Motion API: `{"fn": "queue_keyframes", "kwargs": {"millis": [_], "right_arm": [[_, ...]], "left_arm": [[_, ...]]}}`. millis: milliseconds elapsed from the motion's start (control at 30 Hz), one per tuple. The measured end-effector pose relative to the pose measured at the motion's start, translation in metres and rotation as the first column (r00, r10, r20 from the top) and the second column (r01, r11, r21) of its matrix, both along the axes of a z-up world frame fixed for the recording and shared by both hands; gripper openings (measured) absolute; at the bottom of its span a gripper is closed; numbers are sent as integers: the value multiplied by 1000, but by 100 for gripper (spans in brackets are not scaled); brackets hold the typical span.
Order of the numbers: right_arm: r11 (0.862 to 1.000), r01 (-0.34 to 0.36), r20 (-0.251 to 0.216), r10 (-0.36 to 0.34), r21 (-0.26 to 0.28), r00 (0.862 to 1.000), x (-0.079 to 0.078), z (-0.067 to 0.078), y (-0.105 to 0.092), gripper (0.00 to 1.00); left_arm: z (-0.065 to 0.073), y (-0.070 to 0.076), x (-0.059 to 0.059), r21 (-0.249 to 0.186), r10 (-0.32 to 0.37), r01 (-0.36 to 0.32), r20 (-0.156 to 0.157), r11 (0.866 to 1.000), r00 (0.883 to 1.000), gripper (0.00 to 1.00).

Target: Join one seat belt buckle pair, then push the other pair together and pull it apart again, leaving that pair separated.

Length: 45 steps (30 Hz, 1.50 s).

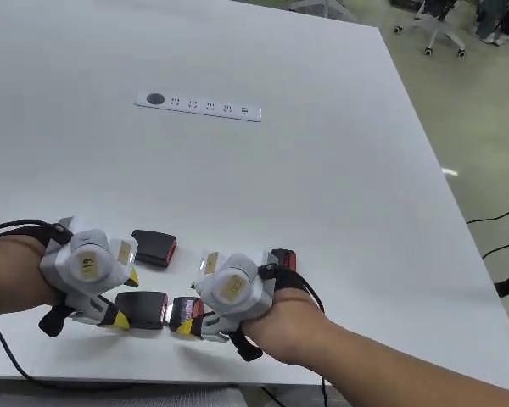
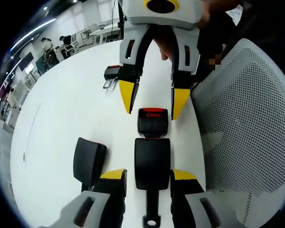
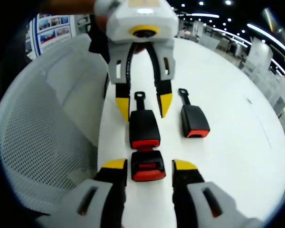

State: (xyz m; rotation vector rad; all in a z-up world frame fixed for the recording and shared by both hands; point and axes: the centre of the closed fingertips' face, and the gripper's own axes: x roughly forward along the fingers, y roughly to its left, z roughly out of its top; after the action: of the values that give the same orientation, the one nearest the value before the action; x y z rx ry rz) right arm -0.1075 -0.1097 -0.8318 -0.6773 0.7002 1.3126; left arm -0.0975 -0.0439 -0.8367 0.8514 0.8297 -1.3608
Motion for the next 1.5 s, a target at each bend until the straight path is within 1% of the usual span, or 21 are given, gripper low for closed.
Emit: {"fn": "queue_keyframes", "kwargs": {"millis": [67,100,200,233,300,367,400,433,467,567,800,867,933,1000,1033,1100,1167,1267,1333,1367,1500], "right_arm": [[1000,-5,17,5,6,1000,0,5,-3,34],[1000,-2,25,2,5,1000,1,7,-6,34],[1000,-2,47,2,-1,999,8,7,-17,31],[1000,5,60,-4,-6,998,13,7,-24,31],[999,42,47,-42,0,998,21,7,-33,31],[998,69,39,-70,10,997,31,7,-45,32],[995,95,3,-95,45,995,33,9,-49,32],[994,99,-1,-100,43,995,36,10,-55,32],[995,94,16,-94,32,995,43,10,-64,33],[994,105,19,-105,11,994,55,8,-82,34],[994,95,54,-92,-61,994,82,0,-123,37],[992,87,63,-81,-96,995,88,-5,-136,39],[989,83,47,-78,-120,996,91,-11,-146,39],[986,78,50,-72,-145,996,94,-15,-153,39],[985,73,41,-68,-155,997,94,-17,-154,39],[982,45,59,-35,-185,998,94,-19,-156,40],[982,44,44,-37,-183,998,95,-21,-152,39],[982,39,32,-34,-184,999,100,-24,-148,38],[981,33,12,-32,-189,999,102,-30,-147,34],[980,31,-7,-33,-197,999,101,-33,-148,33],[977,5,-27,-11,-213,1000,99,-34,-148,32]], "left_arm": [[7,9,12,35,-42,40,68,999,997,36],[9,10,16,30,-27,25,78,999,997,35],[16,9,31,-21,46,-45,63,999,997,37],[16,10,34,-20,47,-46,66,999,997,38],[13,12,43,1,46,-46,72,999,996,40],[11,17,50,40,25,-27,65,999,998,41],[9,17,56,46,23,-26,60,999,998,39],[9,17,59,43,29,-31,54,999,998,39],[10,15,63,35,34,-36,51,999,998,39],[8,11,74,21,41,-42,47,999,998,41],[-2,11,96,58,8,-11,57,998,998,46],[-4,6,100,42,17,-18,40,999,999,46],[-10,4,99,51,-3,2,32,999,999,46],[-18,8,100,102,-55,49,55,994,997,45],[-23,12,101,142,-79,69,65,987,995,44],[-27,11,98,136,-68,62,44,989,997,37],[-26,9,97,128,-67,62,37,990,997,33],[-27,8,97,121,-59,55,33,991,998,32],[-27,8,99,111,-11,8,19,994,1000,32],[-27,9,99,110,-15,13,21,994,1000,32],[-28,9,98,107,-4,2,20,994,1000,32]]}}
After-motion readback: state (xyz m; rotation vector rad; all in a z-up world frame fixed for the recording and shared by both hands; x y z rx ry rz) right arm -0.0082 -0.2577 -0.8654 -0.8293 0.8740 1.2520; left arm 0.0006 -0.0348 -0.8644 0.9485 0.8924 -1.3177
